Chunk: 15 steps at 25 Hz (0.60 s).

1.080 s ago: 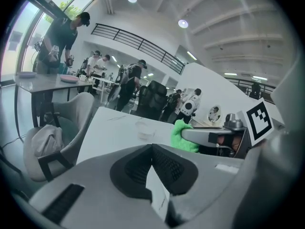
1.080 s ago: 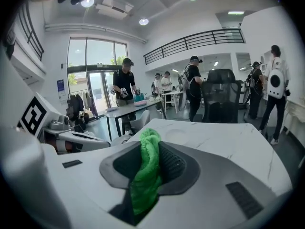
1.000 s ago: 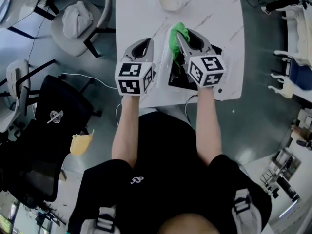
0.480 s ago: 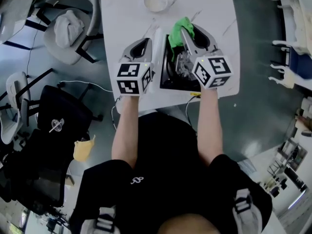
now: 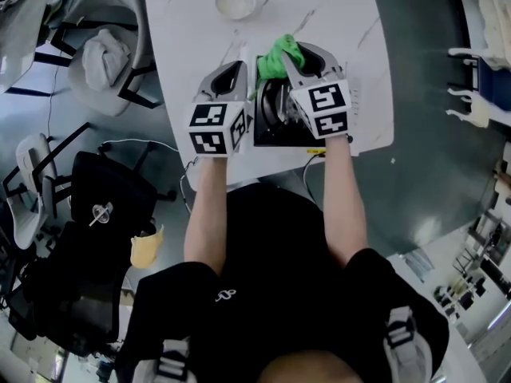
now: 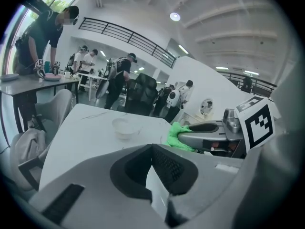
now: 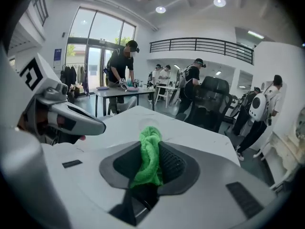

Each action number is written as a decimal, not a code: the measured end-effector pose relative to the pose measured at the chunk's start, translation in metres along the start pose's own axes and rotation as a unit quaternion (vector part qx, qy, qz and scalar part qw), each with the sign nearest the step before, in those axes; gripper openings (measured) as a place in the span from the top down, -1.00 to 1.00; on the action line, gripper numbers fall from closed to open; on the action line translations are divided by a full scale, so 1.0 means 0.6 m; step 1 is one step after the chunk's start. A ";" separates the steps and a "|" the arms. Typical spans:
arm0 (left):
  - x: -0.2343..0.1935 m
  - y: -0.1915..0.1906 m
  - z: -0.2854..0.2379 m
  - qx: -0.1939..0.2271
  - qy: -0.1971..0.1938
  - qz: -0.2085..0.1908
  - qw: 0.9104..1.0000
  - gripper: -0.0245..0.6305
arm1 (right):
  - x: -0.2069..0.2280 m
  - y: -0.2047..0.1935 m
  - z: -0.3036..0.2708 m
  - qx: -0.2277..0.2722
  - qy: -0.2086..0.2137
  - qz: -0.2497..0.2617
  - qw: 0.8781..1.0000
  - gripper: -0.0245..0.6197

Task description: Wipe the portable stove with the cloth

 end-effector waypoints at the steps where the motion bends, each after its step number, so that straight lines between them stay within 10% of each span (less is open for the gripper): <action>1: 0.003 0.000 -0.004 -0.002 -0.001 -0.001 1.000 0.93 | 0.006 -0.003 0.000 -0.005 -0.005 0.006 1.000 0.67; 15: 0.028 -0.001 -0.036 -0.021 -0.014 -0.015 1.000 0.93 | 0.068 -0.059 0.027 -0.043 -0.055 -0.002 0.998 0.67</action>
Point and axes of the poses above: the fingertips, and each gripper's own axes: z backward along the fingers, x to its right, y out of its top, the point moved 6 cm from there along z, backward along the fingers, and after that the axes turned 10 degrees about -y, right-handed, at the moved point
